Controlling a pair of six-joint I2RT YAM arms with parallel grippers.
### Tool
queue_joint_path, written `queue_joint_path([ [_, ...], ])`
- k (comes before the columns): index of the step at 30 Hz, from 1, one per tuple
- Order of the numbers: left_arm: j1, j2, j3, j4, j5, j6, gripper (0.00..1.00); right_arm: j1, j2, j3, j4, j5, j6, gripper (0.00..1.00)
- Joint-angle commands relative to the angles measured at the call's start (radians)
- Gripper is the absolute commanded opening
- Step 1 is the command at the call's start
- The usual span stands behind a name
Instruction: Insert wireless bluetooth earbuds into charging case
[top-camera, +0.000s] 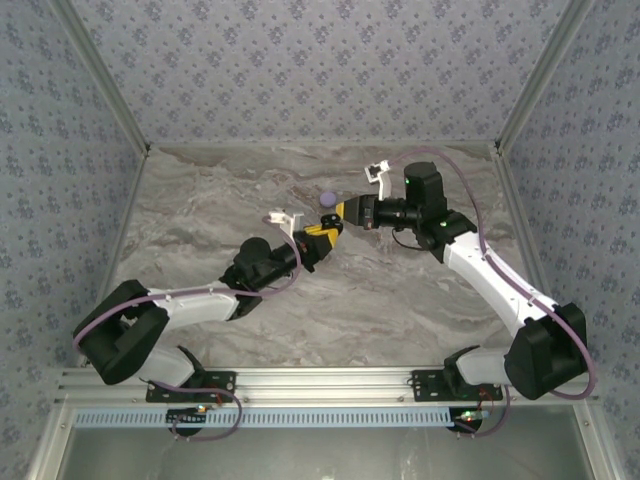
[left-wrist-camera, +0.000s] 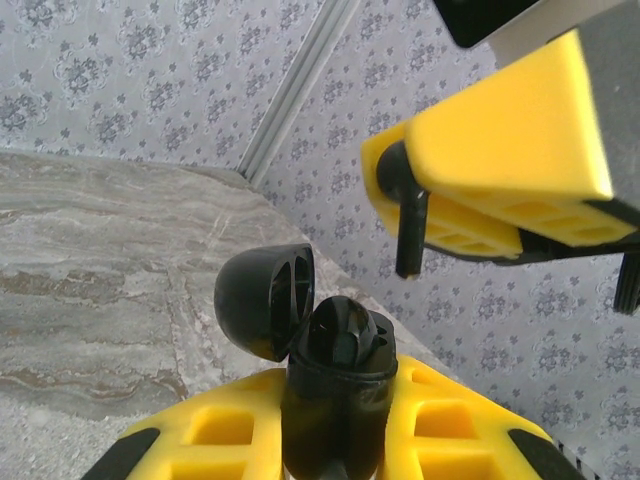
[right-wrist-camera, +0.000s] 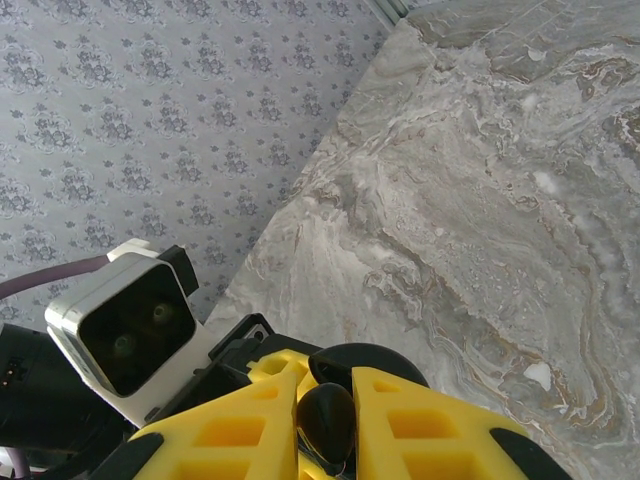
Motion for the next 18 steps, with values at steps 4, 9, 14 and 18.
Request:
queue_joint_path([
  [4,-0.009,-0.009,0.044,0.050,0.013,-0.007,0.18,0.010,-0.014,0.031,0.016,0.001,0.003,0.19],
  [9,-0.010,-0.013,0.045,0.048,0.015,-0.007,0.18,0.014,-0.009,0.039,0.010,0.000,-0.001,0.19],
  [14,-0.010,-0.013,0.047,0.051,0.016,-0.012,0.18,0.017,-0.005,0.039,0.004,0.001,-0.003,0.19],
  [18,-0.009,-0.019,0.047,0.055,0.011,-0.013,0.18,0.021,0.002,0.041,0.000,0.004,-0.008,0.19],
])
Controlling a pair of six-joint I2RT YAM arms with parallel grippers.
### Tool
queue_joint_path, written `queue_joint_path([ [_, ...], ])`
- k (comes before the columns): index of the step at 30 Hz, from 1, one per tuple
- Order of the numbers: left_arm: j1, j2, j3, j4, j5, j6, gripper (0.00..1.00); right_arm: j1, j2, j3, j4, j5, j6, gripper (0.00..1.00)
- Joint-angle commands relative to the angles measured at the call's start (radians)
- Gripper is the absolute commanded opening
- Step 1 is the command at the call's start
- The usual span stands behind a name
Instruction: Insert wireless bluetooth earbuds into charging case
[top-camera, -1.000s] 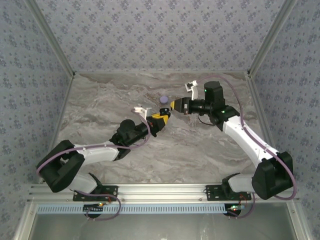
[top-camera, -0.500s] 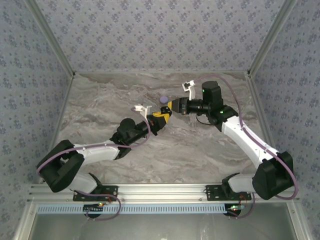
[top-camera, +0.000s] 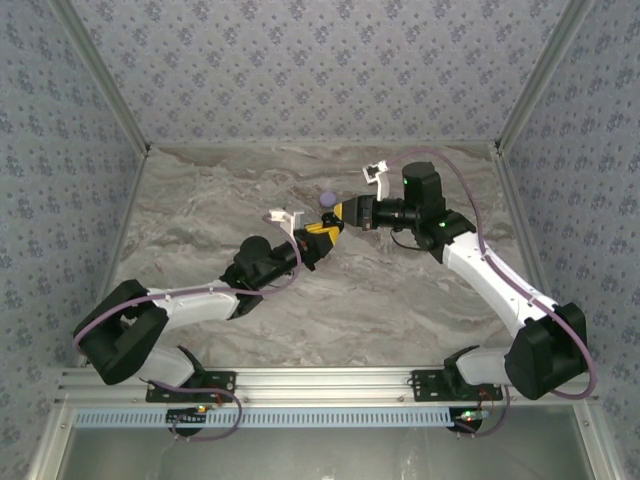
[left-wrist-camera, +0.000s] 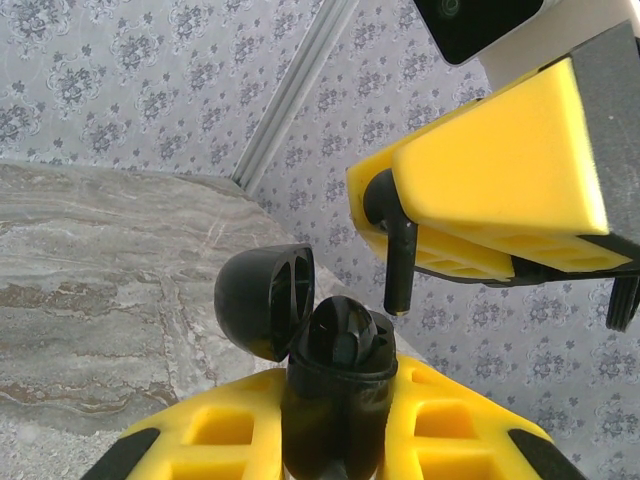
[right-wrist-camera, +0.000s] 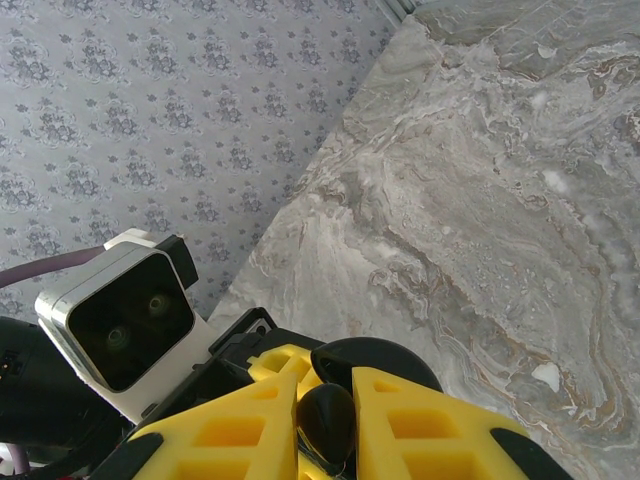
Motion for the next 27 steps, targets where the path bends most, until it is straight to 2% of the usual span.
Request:
queue_joint_path([
  [1,-0.008,-0.020,0.034,0.054,0.010,-0.010,0.18,0.007,0.003,0.038,0.001,0.005,-0.008,0.19],
  [27,-0.008,-0.057,0.019,0.069,-0.024,-0.017,0.17,0.023,0.011,0.031,-0.052,0.042,-0.041,0.19],
])
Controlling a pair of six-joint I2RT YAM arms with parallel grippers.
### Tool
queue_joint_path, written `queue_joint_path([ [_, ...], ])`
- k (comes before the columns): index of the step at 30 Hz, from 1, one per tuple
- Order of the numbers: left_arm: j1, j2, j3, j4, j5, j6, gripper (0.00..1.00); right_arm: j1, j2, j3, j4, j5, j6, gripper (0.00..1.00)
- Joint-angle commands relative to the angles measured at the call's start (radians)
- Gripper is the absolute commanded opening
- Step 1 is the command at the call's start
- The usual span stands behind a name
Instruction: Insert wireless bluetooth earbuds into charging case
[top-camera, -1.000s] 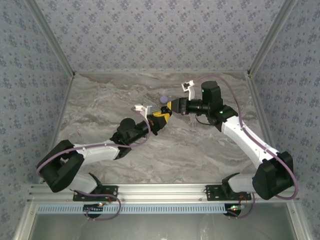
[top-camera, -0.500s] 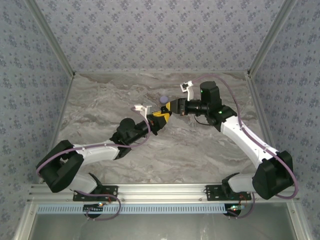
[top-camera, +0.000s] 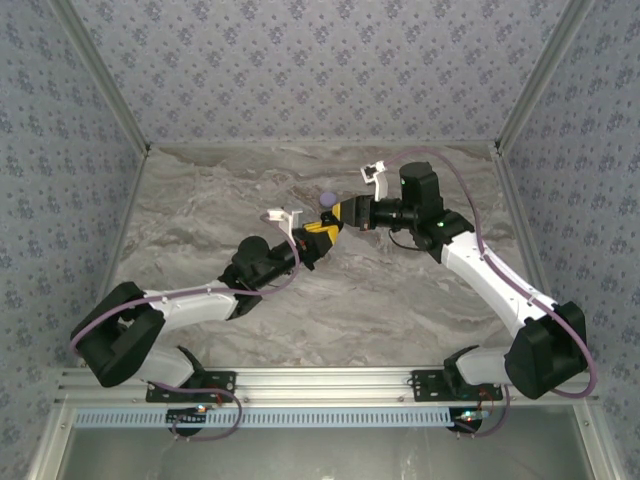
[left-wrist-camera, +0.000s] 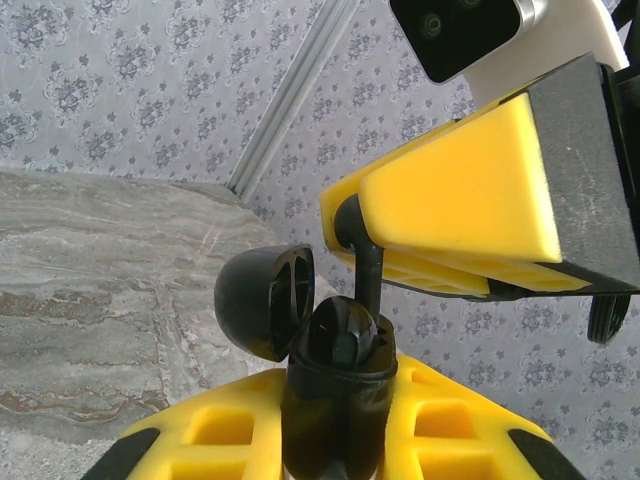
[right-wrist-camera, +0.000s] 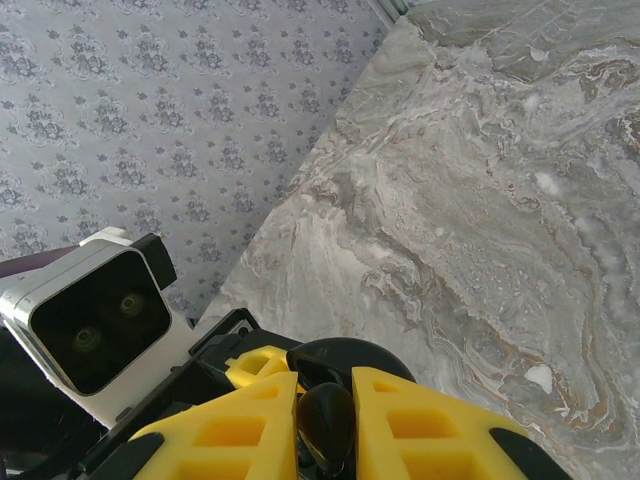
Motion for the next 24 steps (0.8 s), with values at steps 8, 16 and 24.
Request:
queue_joint_path([
  [8,-0.008,-0.049,0.014,0.065,-0.031,-0.004,0.17,0.012,-0.001,0.017,-0.062,0.013,-0.033,0.18],
  [16,-0.007,-0.053,0.014,0.065,-0.032,0.000,0.17,0.015,-0.005,0.009,-0.076,0.010,-0.042,0.18],
  [24,-0.008,-0.056,0.013,0.061,-0.034,0.003,0.17,0.015,-0.016,0.007,-0.097,0.018,-0.053,0.18],
])
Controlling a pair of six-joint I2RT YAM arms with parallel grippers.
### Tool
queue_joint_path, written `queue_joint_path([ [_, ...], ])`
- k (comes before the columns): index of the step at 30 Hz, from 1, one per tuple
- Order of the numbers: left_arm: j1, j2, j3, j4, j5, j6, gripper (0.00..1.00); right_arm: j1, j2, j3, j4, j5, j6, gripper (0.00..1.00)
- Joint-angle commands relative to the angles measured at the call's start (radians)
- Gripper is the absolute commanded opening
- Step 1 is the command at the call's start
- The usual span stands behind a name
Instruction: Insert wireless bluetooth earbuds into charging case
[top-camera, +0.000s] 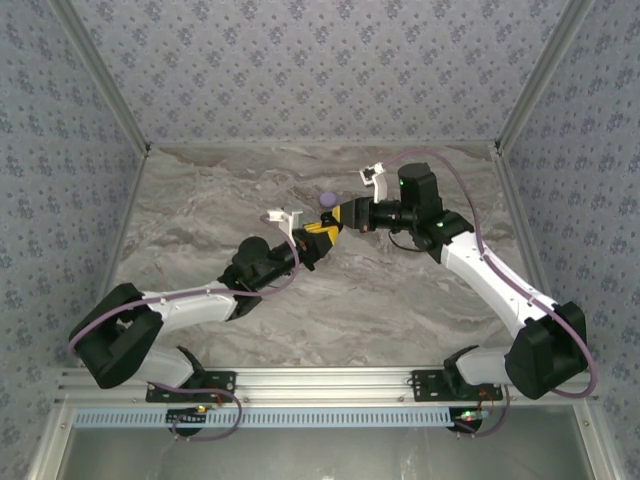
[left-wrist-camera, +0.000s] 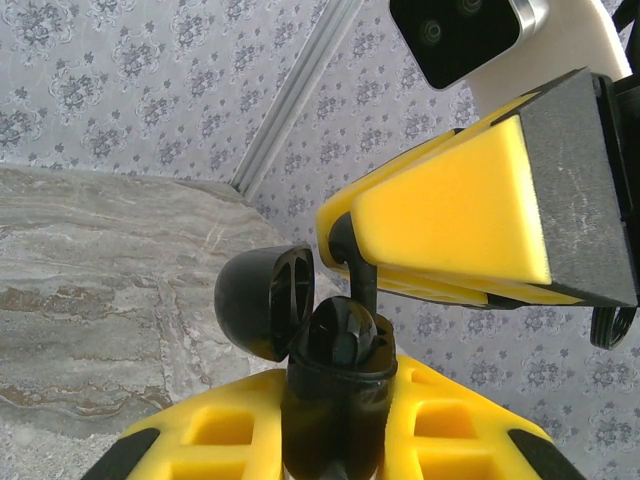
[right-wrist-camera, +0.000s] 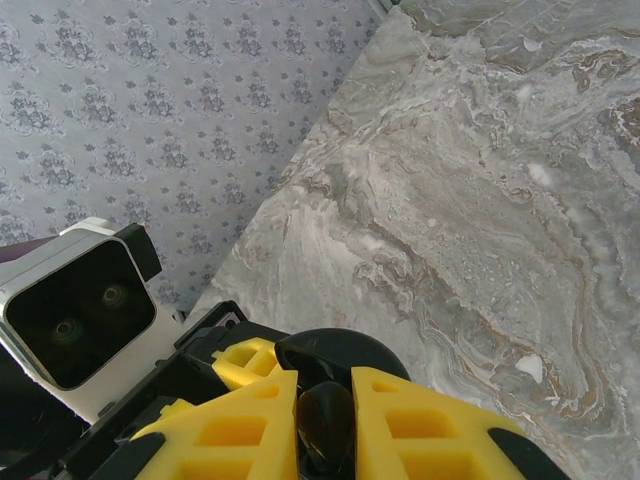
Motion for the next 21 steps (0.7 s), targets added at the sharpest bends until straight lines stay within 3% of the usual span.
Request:
queue_joint_path([
  [1,-0.002,-0.046,0.014,0.079,-0.021,0.004,0.17,0.009,-0.017,0.006,-0.066,0.008,-0.028,0.19],
  [13,-0.003,-0.053,0.021,0.068,-0.011,0.014,0.17,0.009,-0.027,0.009,-0.110,0.028,-0.050,0.22],
  [21,-0.002,-0.053,0.027,0.054,0.012,0.021,0.17,0.009,-0.027,0.021,-0.127,0.035,-0.060,0.30],
])
